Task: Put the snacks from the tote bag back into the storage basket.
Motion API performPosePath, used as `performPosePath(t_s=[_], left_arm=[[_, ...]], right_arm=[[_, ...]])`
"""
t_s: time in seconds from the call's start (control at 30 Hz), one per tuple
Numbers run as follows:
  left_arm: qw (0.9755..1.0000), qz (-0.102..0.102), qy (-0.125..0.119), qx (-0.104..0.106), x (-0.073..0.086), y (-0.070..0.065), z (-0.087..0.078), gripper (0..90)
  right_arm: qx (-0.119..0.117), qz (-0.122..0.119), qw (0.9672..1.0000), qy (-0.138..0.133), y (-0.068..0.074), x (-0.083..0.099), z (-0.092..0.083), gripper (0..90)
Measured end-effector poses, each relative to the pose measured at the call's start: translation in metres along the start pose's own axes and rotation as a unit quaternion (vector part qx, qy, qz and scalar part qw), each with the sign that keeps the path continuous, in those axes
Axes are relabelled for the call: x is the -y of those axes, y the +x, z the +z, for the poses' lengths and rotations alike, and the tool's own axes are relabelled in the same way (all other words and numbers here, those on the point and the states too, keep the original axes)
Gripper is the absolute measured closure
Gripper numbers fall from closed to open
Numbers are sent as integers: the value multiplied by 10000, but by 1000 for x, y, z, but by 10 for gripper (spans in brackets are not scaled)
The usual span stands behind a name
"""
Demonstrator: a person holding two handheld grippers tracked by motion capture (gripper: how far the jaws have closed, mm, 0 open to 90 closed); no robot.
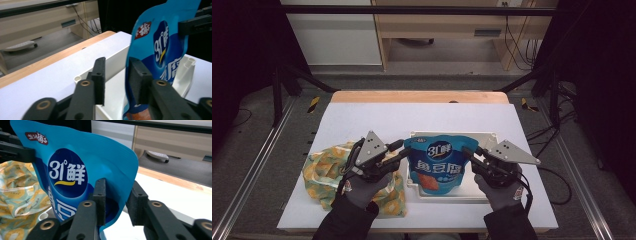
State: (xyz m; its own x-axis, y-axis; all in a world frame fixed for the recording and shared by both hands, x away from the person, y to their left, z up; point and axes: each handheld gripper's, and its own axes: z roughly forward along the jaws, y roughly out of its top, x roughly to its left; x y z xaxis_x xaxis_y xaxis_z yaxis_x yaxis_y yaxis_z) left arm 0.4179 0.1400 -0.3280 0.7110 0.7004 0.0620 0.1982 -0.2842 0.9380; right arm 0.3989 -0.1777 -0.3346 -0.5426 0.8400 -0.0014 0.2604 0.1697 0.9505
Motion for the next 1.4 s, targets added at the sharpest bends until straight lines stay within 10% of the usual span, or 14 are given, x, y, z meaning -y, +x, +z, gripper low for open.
performPosePath(t_s=[0.33,1.4], left_arm=[[9999,32,78,55,9,9,-21,497],[9956,-399,270,-804,84,76,-85,361]], right_arm=[[200,-62,9997,-117,-3,8,-2,527],[838,271,9961,84,-36,51,-17,328]])
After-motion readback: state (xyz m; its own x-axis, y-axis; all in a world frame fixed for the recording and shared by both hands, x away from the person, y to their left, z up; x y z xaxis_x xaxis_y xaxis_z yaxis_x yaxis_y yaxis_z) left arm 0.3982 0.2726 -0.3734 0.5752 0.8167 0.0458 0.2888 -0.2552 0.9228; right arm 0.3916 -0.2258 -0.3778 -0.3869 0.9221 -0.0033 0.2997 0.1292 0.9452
